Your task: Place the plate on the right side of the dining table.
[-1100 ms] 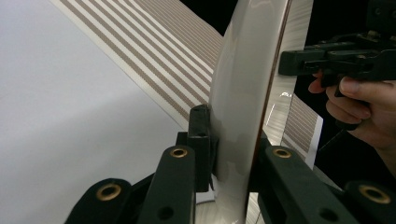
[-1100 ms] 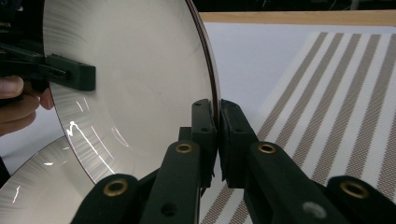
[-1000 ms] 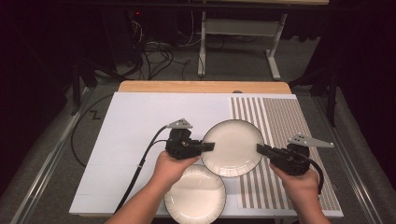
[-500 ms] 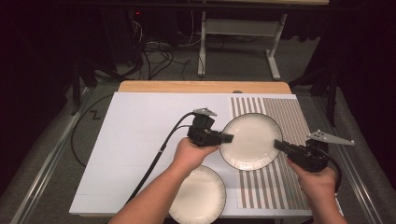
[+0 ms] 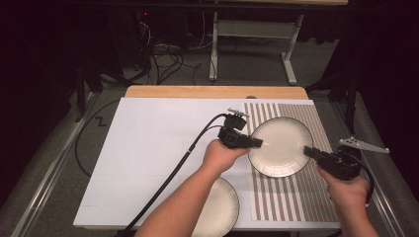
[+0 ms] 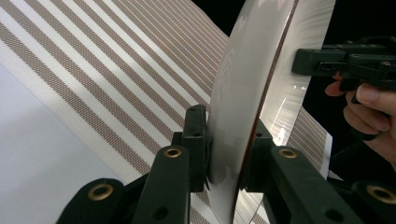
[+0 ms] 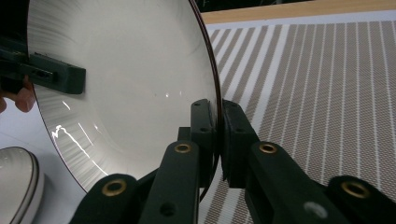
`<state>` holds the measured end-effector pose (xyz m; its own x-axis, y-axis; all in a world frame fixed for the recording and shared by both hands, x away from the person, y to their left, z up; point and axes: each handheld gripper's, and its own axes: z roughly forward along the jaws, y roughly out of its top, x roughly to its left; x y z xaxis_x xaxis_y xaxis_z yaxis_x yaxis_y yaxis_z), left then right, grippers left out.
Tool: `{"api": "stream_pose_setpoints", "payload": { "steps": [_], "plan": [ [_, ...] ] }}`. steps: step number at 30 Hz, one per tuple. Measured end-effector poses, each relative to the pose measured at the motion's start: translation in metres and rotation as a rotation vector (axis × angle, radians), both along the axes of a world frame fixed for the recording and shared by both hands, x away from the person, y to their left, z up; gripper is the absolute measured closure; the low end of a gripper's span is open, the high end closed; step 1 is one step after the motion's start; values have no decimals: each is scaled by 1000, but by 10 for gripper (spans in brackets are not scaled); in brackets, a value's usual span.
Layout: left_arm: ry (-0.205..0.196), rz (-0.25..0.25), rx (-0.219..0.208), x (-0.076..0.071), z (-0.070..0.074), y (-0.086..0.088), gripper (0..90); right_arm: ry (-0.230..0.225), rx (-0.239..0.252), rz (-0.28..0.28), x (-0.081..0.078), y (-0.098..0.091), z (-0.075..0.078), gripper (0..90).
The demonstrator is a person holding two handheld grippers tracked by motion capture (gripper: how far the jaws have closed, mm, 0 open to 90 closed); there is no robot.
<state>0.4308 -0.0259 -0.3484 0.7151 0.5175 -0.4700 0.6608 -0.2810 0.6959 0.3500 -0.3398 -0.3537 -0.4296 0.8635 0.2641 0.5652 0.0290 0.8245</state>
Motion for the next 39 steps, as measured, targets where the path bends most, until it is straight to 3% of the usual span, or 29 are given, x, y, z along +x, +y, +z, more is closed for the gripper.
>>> {"api": "stream_pose_setpoints", "payload": {
  "steps": [10, 19, 39],
  "plan": [
    [49, 0, 18, 16, -24, -31, 736, 33, -27, -54, 7, -23, -15, 871],
    [77, 4, 26, 20, -40, -51, 730, 43, -43, -84, 9, -38, -30, 870],
    [117, 13, 36, 27, -53, -61, 706, 35, -71, -106, 9, -44, -38, 868]
  ]
}}
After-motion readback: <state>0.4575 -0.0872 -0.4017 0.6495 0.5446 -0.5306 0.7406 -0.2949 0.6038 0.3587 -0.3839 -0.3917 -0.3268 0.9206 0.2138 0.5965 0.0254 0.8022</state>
